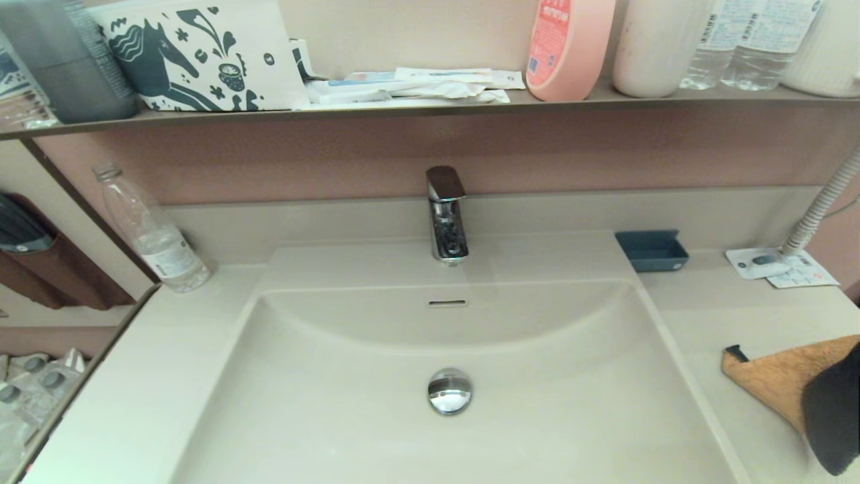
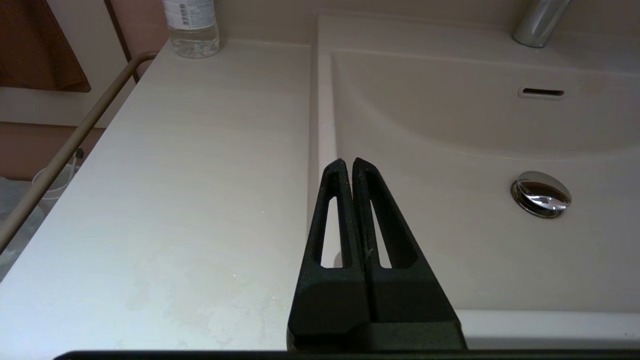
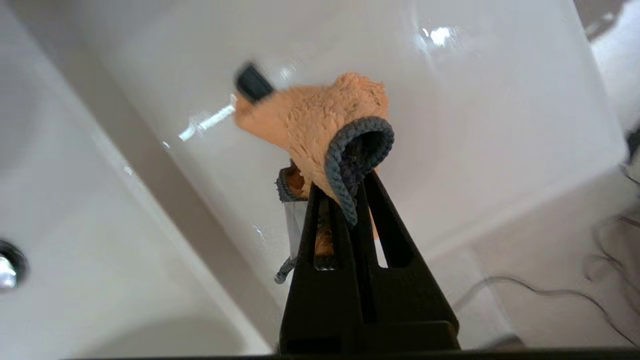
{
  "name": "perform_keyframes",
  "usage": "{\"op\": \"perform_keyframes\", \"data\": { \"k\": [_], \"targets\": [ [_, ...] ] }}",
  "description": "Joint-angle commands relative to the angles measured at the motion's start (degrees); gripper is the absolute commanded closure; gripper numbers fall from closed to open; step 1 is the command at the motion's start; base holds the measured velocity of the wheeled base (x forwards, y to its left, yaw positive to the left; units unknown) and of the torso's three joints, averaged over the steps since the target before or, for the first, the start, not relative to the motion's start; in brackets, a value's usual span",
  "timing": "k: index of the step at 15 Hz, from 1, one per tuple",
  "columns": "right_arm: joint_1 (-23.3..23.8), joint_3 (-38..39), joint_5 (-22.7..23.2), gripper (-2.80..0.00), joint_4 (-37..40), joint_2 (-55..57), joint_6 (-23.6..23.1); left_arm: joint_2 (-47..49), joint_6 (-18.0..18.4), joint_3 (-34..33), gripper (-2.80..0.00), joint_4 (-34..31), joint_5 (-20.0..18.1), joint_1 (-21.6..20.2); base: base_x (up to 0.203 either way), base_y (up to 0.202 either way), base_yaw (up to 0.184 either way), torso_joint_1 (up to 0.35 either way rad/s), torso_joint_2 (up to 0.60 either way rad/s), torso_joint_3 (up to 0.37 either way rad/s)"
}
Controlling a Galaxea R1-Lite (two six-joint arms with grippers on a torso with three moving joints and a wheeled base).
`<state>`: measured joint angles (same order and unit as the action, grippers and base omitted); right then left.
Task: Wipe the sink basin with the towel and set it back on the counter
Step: Wipe the sink
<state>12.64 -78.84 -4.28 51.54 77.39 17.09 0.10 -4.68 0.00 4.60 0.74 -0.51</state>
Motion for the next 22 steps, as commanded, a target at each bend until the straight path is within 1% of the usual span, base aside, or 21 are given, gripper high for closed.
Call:
{"op": "perform_keyframes", "data": {
  "k": [1,3,5,7,8,10,12,14,15,17,19,22],
  "targets": [
    [-0.01,2.05,0.31,0.0,-3.51,-0.17,0.5,0.08,-0.06,0.0,0.0,0.06,0.05,-0.02,0.0,0.0,0.0,0.0,0.0,0.0],
    [0.0,7.66,0.33,0.0,-14.89,0.87,0.62,0.03,-0.06,0.0,0.0,0.06,0.05,-0.02,0.0,0.0,0.0,0.0,0.0,0.0],
    [-0.51,15.08,0.3,0.0,-29.0,3.37,0.68,-0.01,-0.06,0.0,0.0,0.06,0.05,-0.02,0.0,0.0,0.0,0.0,0.0,0.0],
    [-3.97,22.52,-0.16,0.0,-41.28,8.22,0.8,0.08,-0.06,0.0,0.0,0.06,0.05,-0.02,0.0,0.0,0.0,0.0,0.0,0.0],
    [-6.19,25.08,-0.54,0.0,-46.1,11.1,1.21,0.04,-0.06,0.0,0.0,0.06,0.05,-0.02,0.0,0.0,0.0,0.0,0.0,0.0],
    [-9.06,26.94,-1.82,0.0,-54.31,17.41,3.76,0.08,-0.06,0.0,0.0,0.06,0.05,-0.02,0.0,0.0,0.0,0.0,0.0,0.0],
    [-11.66,27.23,-5.96,0.0,-63.13,25.15,5.55,0.08,-0.06,0.0,0.0,0.06,0.05,-0.02,0.0,0.0,0.0,0.0,0.0,0.0],
    [-15.27,27.18,-10.67,0.0,-72.95,33.74,6.22,0.03,-0.06,0.0,0.0,0.06,0.05,-0.02,0.0,0.0,0.0,0.0,0.0,0.0],
    [-17.19,27.11,-12.11,0.0,-76.83,36.96,6.29,0.08,-0.06,0.0,0.0,0.06,0.05,-0.02,0.0,0.0,0.0,0.0,0.0,0.0],
    [-19.76,26.07,-13.37,0.0,-80.28,41.47,6.29,-0.01,-0.06,0.0,0.0,0.06,0.05,-0.02,0.0,0.0,0.0,0.0,0.0,0.0],
    [-20.17,23.13,-13.47,0.0,-80.67,43.87,6.22,0.0,-0.06,0.0,0.0,0.06,0.05,-0.02,0.0,0.0,0.0,0.0,0.0,0.0],
    [-20.92,21.1,-11.77,0.0,-80.28,44.25,6.11,-0.01,-0.06,0.0,0.0,0.06,0.05,-0.02,0.0,0.0,0.0,0.0,0.0,0.0]
  ]
}}
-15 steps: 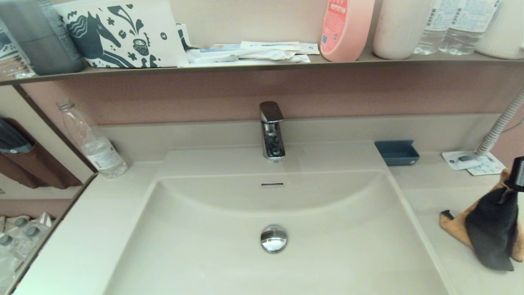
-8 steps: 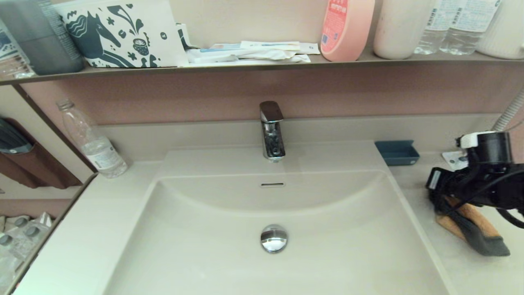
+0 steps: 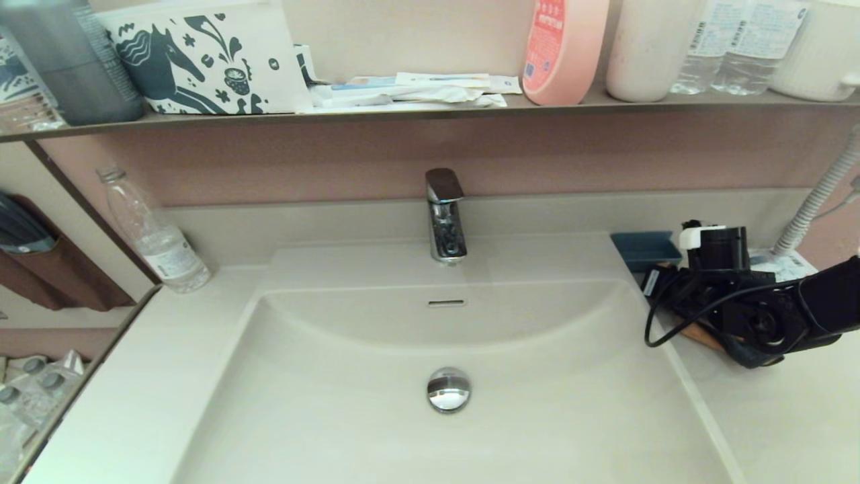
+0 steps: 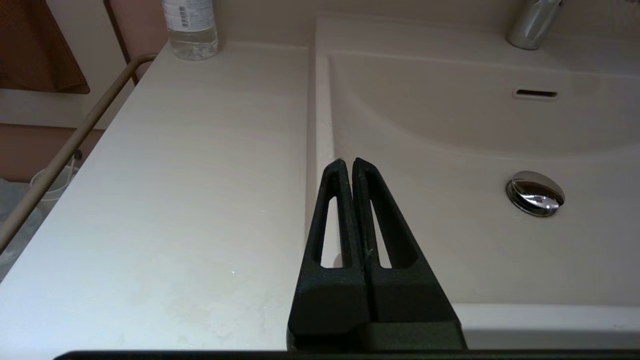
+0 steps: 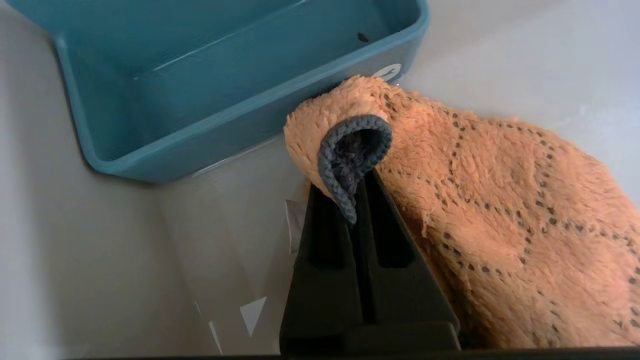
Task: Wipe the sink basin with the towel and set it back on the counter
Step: Wipe the sink
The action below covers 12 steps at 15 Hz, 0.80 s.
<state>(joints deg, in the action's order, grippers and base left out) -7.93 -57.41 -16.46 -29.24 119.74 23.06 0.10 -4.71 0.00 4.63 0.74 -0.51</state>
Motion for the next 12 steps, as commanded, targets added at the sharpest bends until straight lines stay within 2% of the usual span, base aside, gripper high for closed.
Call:
{"op": "perform_keyframes", "data": {
  "k": [1,4,10,12],
  "targets": [
    [-0.77,-0.34,0.56,0.0,1.52,1.42,0.07,0.08,-0.04,0.0,0.0,0.03,0.05,-0.02,0.0,0.0,0.0,0.0,0.0,0.0],
    [0.12,-0.67,0.6,0.0,5.27,-0.66,-0.9,0.0,-0.04,0.0,0.0,0.03,0.05,-0.02,0.0,0.0,0.0,0.0,0.0,0.0],
    [9.75,-0.49,0.49,0.0,5.32,-2.95,-5.45,0.0,-0.04,0.0,0.0,0.03,0.05,-0.02,0.0,0.0,0.0,0.0,0.0,0.0],
    [13.28,-0.06,0.62,0.0,5.09,-2.93,-5.65,0.01,-0.04,0.0,0.0,0.03,0.05,-0.02,0.0,0.0,0.0,0.0,0.0,0.0]
  ]
}}
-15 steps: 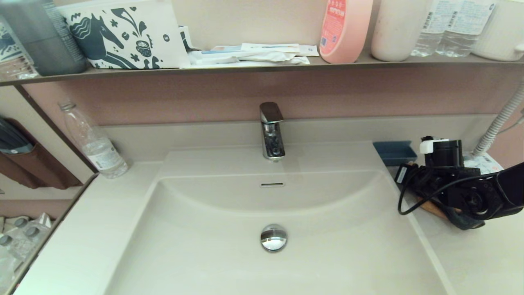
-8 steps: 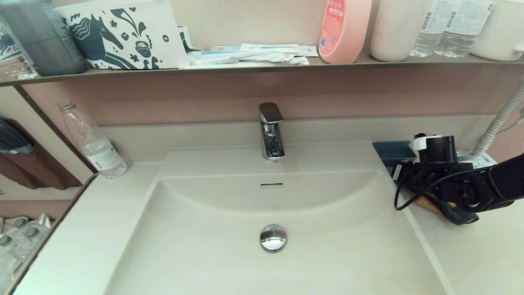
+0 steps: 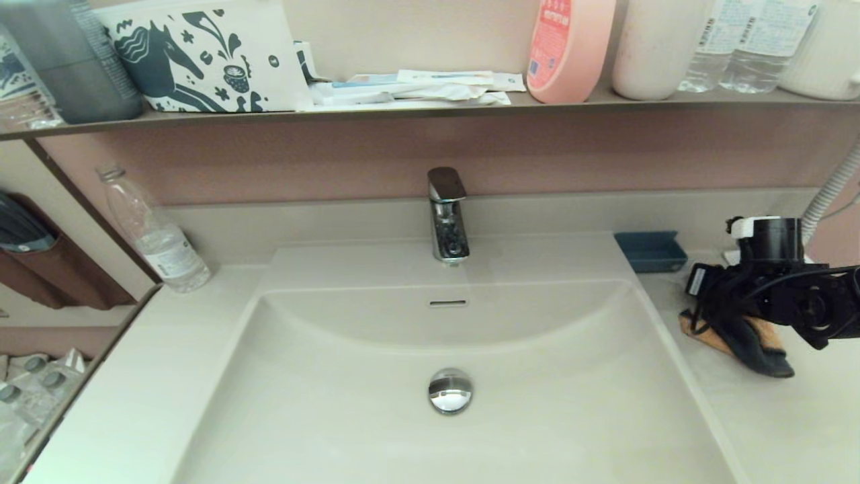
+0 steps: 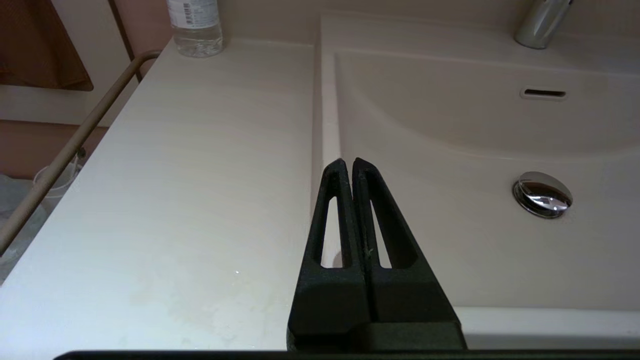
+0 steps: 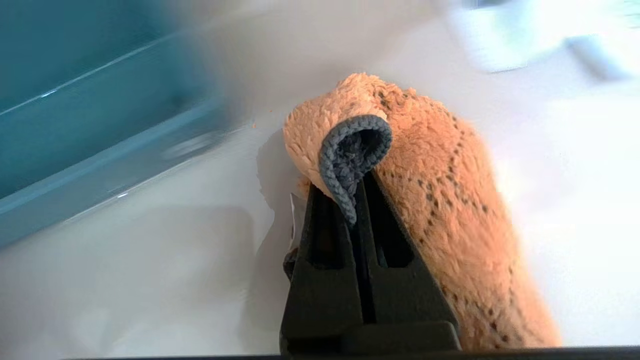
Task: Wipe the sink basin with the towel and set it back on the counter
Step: Wipe the sink
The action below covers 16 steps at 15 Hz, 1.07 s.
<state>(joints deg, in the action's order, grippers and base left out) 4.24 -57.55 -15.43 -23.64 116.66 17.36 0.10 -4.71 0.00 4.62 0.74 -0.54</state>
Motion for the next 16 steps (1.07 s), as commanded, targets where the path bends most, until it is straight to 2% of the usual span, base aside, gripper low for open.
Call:
{"op": "perform_keyframes", "data": {
  "k": [1,3,5,8,12,16],
  "targets": [
    [2.82,0.08,-0.27,0.0,-0.53,-0.01,0.03,0.0,-0.04,0.0,0.0,0.04,0.05,0.02,0.0,0.0,0.0,0.0,0.0,0.0],
    [4.27,0.16,0.53,0.0,-0.53,-0.65,-0.39,0.01,-0.04,0.0,0.0,0.04,0.05,0.02,0.0,0.0,0.0,0.0,0.0,0.0],
    [3.51,0.92,1.07,0.0,-0.44,-1.02,-0.31,0.08,-0.04,0.0,0.0,0.04,0.05,0.02,0.0,0.0,0.0,0.0,0.0,0.0],
    [-1.54,1.68,0.93,0.0,-0.52,-1.38,0.57,0.08,-0.04,0.0,0.0,0.04,0.05,0.02,0.0,0.0,0.0,0.0,0.0,0.0],
    [-9.73,3.59,0.9,0.0,-0.28,-2.71,5.63,0.0,-0.04,0.0,0.0,0.04,0.05,0.02,0.0,0.0,0.0,0.0,0.0,0.0],
    [-15.85,7.17,2.06,0.0,-0.1,-7.3,7.07,0.08,-0.04,0.0,0.0,0.04,0.05,0.02,0.0,0.0,0.0,0.0,0.0,0.0]
  ]
}}
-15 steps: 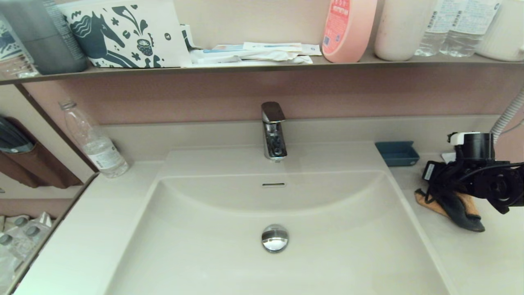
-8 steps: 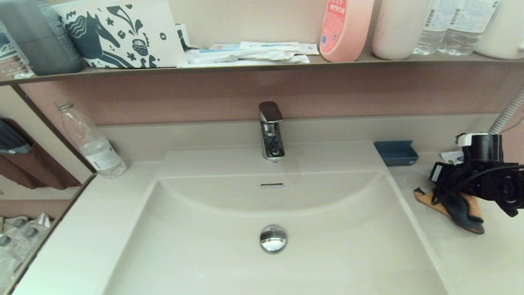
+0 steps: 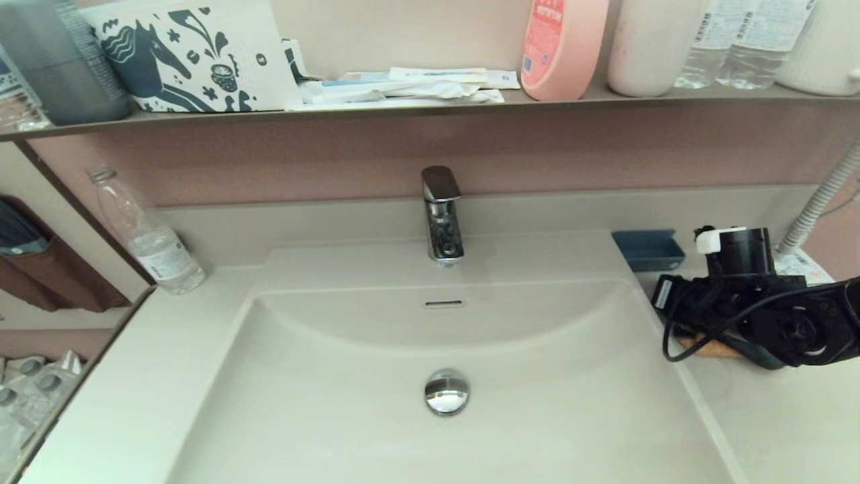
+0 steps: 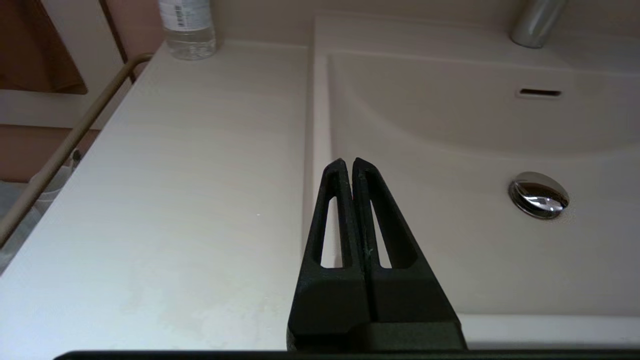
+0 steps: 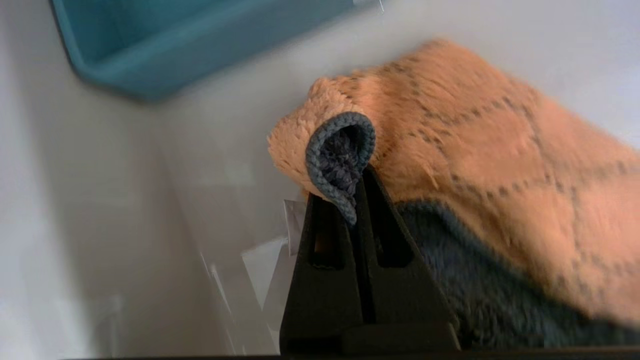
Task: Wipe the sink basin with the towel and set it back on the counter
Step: Wipe the sink
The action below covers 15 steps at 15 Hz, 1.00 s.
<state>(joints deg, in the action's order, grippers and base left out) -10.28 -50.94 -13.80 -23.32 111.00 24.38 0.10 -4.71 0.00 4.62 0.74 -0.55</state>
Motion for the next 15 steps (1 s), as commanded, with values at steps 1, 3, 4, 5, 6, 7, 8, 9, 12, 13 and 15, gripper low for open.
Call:
{"op": "perform_keyframes", "data": {
  "k": [1,3,4,5,6,7,8,9,12,13,15],
  "targets": [
    [-1.45,0.66,0.44,0.0,-0.46,-1.71,0.05,0.06,-0.04,0.0,0.0,0.04,0.05,0.02,0.0,0.0,0.0,0.0,0.0,0.0],
    [0.05,0.07,0.26,0.0,-0.7,-1.34,-0.12,0.04,-0.04,0.0,0.0,0.04,0.05,0.02,0.0,0.0,0.0,0.0,0.0,0.0],
    [1.72,-0.28,0.26,0.0,-0.75,-1.13,-0.46,0.06,-0.04,0.0,0.0,0.04,0.05,0.02,0.0,0.0,0.0,0.0,0.0,0.0],
    [3.71,-0.96,0.27,0.0,-0.77,-0.52,-1.13,0.06,-0.04,0.0,0.0,0.04,0.05,0.02,0.0,0.0,0.0,0.0,0.0,0.0],
    [5.64,-1.79,0.32,0.0,-0.78,0.14,-1.71,0.0,-0.04,0.0,0.0,0.04,0.05,0.02,0.0,0.0,0.0,0.0,0.0,0.0],
    [7.65,-2.64,0.49,0.0,-0.77,0.78,-2.29,-0.01,-0.04,0.0,0.0,0.04,0.05,0.02,0.0,0.0,0.0,0.0,0.0,0.0],
    [9.38,-3.42,0.95,0.0,-0.78,1.34,-2.98,0.08,-0.04,0.0,0.0,0.04,0.05,0.02,0.0,0.0,0.0,0.0,0.0,0.0],
    [10.46,-3.86,1.68,0.0,-0.77,1.64,-3.72,0.02,-0.04,0.0,0.0,0.04,0.05,0.02,0.0,0.0,0.0,0.0,0.0,0.0],
    [13.66,-6.94,2.87,0.0,-0.77,3.21,-5.15,0.08,-0.04,0.0,0.0,0.04,0.05,0.02,0.0,0.0,0.0,0.0,0.0,0.0],
    [14.67,-7.83,2.97,0.0,-0.73,3.81,-5.66,0.06,-0.04,0.0,0.0,0.04,0.05,0.02,0.0,0.0,0.0,0.0,0.0,0.0],
    [16.06,-8.59,3.29,0.0,-0.65,3.86,-7.11,0.05,-0.04,0.0,0.0,0.04,0.05,0.02,0.0,0.0,0.0,0.0,0.0,0.0]
  ]
}}
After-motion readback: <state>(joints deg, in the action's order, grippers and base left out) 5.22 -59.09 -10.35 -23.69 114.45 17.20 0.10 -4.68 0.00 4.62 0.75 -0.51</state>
